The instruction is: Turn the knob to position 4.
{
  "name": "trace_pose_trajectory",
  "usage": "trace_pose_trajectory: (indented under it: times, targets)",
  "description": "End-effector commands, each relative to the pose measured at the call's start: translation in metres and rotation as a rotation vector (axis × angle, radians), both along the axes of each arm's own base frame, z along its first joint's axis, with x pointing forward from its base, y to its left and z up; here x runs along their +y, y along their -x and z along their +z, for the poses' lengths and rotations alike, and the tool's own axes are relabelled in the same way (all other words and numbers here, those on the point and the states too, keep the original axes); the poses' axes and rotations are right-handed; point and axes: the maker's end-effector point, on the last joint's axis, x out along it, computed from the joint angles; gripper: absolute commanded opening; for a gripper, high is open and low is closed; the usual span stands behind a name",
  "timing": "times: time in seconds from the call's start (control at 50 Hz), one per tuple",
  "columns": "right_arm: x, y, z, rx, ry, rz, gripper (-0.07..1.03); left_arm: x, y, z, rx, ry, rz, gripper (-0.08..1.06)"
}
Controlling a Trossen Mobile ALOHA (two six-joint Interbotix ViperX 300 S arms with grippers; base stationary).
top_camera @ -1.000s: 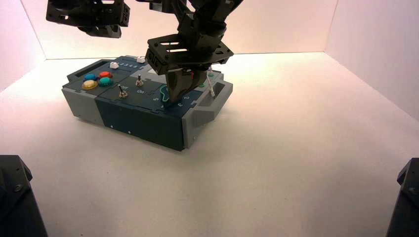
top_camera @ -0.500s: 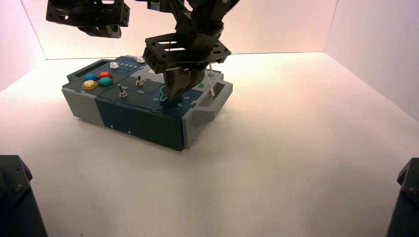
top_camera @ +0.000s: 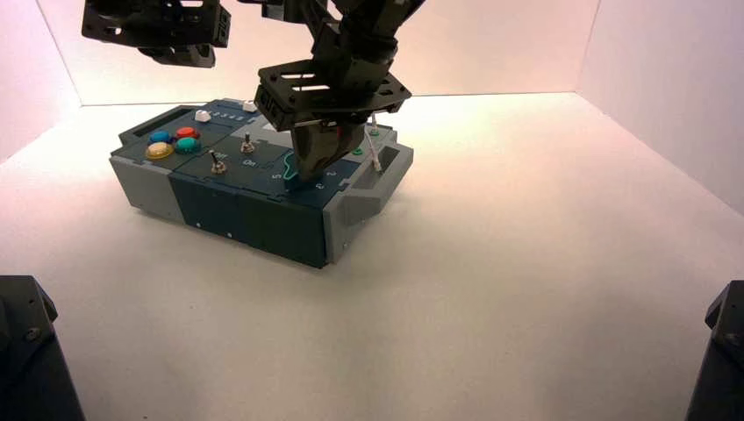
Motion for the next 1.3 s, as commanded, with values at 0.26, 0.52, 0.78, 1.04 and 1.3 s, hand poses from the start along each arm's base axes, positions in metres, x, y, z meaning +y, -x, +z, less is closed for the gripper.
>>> trace_pose_trajectory:
  times: [0.26,0.52,0.78,1.04,1.3]
  targets:
    - [0.004,-0.003,0.047,-0.072,-0.091,0.001,-0.02,0.000,-0.004,0.012,-0.039,0.007,0.002,-0.03]
    - [-0.017,-0.028,0.062,-0.167,-0.152,-0.075,-0.02,0.001,-0.004,0.011,-0.037,0.007,0.005,-0.03]
    - [-0.061,-0.046,0.066,-0.218,-0.164,-0.179,-0.02,0.000,-0.005,0.011,-0.039,0.006,0.004,-0.03]
    - [-0.111,-0.062,0.068,-0.266,-0.151,-0.286,-0.02,0.000,-0.005,0.012,-0.041,0.006,0.003,-0.03]
    - [-0.133,-0.069,0.059,-0.318,-0.134,-0.319,-0.02,0.000,-0.005,0.012,-0.041,0.007,0.003,-0.03]
